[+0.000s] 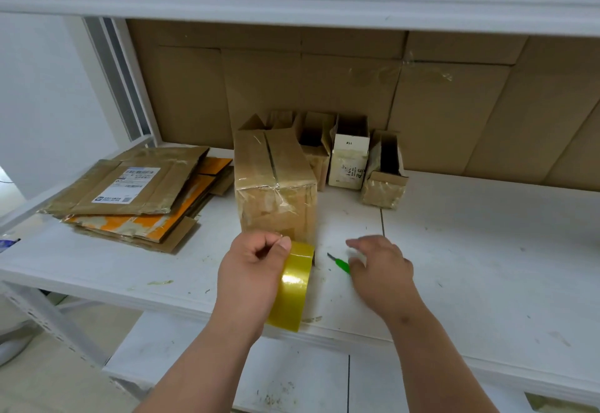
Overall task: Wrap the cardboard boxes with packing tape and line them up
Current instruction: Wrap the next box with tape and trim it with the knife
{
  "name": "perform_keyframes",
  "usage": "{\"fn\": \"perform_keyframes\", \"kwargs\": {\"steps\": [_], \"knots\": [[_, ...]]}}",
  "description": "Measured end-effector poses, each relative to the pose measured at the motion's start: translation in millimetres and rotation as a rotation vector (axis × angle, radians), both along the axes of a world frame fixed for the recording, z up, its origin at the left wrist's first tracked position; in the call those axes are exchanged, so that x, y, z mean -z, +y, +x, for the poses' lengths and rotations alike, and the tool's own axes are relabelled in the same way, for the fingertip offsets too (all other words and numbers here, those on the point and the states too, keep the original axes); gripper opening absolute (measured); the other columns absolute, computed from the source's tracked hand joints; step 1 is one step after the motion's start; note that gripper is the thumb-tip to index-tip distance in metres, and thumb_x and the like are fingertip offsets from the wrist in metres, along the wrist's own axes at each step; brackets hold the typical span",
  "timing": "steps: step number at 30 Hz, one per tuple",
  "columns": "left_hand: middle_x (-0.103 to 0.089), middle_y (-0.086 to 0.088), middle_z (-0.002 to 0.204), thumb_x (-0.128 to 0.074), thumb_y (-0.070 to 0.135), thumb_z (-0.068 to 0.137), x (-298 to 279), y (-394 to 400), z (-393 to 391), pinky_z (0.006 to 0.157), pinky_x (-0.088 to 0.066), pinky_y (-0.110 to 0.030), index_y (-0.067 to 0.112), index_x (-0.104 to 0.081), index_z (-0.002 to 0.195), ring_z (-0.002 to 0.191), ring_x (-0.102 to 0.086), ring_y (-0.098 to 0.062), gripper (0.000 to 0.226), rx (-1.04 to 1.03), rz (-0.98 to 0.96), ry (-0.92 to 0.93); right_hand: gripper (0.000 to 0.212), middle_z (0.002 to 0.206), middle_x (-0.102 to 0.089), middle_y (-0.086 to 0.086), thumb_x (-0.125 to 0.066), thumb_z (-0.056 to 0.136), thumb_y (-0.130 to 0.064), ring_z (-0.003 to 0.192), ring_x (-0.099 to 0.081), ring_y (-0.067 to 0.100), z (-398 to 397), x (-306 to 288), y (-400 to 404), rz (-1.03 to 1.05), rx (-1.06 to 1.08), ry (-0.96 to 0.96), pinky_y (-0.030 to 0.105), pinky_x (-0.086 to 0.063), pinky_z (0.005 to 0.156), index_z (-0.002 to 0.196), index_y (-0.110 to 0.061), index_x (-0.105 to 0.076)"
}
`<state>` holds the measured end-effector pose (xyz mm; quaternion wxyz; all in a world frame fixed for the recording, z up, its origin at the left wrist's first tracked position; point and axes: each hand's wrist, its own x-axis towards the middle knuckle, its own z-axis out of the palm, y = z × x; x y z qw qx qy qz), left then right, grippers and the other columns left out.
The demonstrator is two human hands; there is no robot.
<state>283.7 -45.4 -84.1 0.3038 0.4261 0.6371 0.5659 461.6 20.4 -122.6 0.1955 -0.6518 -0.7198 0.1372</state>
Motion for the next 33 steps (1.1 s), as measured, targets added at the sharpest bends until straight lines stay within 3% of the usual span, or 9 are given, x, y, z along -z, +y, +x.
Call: {"fn": "perform_keyframes", "kwargs": {"steps": [2,5,10,14,17,20,22,24,33], "knots": [[-0.064,0.012,0.097,-0.071,0.018,0.088,-6,-2,-5,0.07,-0.037,-0.004,0.025,-0.067,0.072,0.088,-0.057,0.005,0.018,0.04,0.067,0.182,0.034,0.136,-0.053,-0.007,-0.054,0.098,-0.026,0.129,-0.045,0.014,-7,-16,1,0.123,-0.023,0.24,0.032,-0.034,0.107,0.132,-0.028,-0.06],[-0.056,0.017,0.104,-0.073,0.018,0.086,-16,-2,-21,0.071,-0.03,0.003,0.025,-0.066,0.067,0.094,-0.051,0.012,0.021,0.061,0.183,0.355,0.042,0.14,-0.049,-0.006,-0.056,0.097,-0.033,0.134,-0.041,0.013,-23,-43,2,0.207,-0.092,0.424,0.032,-0.034,0.111,0.139,-0.028,-0.053],[-0.04,0.034,0.13,-0.07,0.03,0.085,-31,8,-53,0.102,-0.018,-0.013,0.029,-0.067,0.069,0.135,-0.03,-0.004,0.016,0.056,0.303,0.556,0.063,0.156,-0.03,-0.008,-0.057,0.093,-0.052,0.144,-0.027,0.013,-54,-72,12,0.211,-0.227,0.431,0.038,-0.03,0.116,0.15,-0.04,-0.034],[-0.043,0.024,0.143,-0.07,0.021,0.089,-34,21,-60,0.108,-0.01,-0.015,0.02,-0.065,0.072,0.148,-0.017,-0.01,0.018,0.162,0.278,0.631,0.064,0.155,-0.028,-0.008,-0.061,0.088,-0.055,0.141,-0.031,0.014,-71,-75,24,0.207,-0.278,0.336,0.04,-0.035,0.114,0.146,-0.044,-0.038],[-0.044,0.024,0.14,-0.068,0.018,0.09,-29,31,-58,0.109,-0.01,-0.01,0.016,-0.065,0.073,0.149,-0.016,-0.011,0.018,0.2,0.204,0.587,0.057,0.149,-0.034,-0.006,-0.069,0.086,-0.045,0.133,-0.038,0.011,-72,-71,29,0.261,-0.256,0.362,0.033,-0.038,0.111,0.14,-0.039,-0.05],[-0.042,0.024,0.143,-0.067,0.017,0.091,-24,34,-54,0.11,-0.022,-0.018,0.022,-0.061,0.069,0.144,-0.029,-0.004,0.023,0.234,0.172,0.532,0.056,0.146,-0.036,-0.005,-0.075,0.084,-0.037,0.125,-0.039,0.004,-68,-67,31,0.258,-0.246,0.416,0.02,-0.034,0.105,0.136,-0.037,-0.055],[-0.041,0.023,0.145,-0.066,0.015,0.091,-20,34,-52,0.093,-0.03,-0.002,0.017,-0.061,0.068,0.119,-0.041,0.022,0.023,0.256,0.179,0.536,0.057,0.145,-0.036,-0.006,-0.078,0.082,-0.032,0.126,-0.04,0.004,-66,-66,33,0.244,-0.255,0.463,0.018,-0.035,0.105,0.135,-0.037,-0.057],[-0.038,0.024,0.146,-0.066,0.014,0.091,-16,35,-50,0.079,-0.029,0.005,0.014,-0.061,0.068,0.106,-0.041,0.028,0.024,0.271,0.182,0.567,0.058,0.145,-0.036,-0.008,-0.078,0.083,-0.026,0.127,-0.039,0.002,-62,-65,33,0.217,-0.272,0.502,0.021,-0.037,0.109,0.134,-0.039,-0.057],[-0.039,0.023,0.145,-0.067,0.013,0.091,-9,40,-51,0.083,-0.029,0.005,0.011,-0.063,0.066,0.113,-0.038,0.026,0.025,0.243,0.224,0.57,0.049,0.145,-0.037,-0.01,-0.069,0.09,-0.024,0.117,-0.032,-0.013,-57,-65,34,0.238,-0.329,0.507,0.018,-0.036,0.106,0.133,-0.043,-0.056]]}}
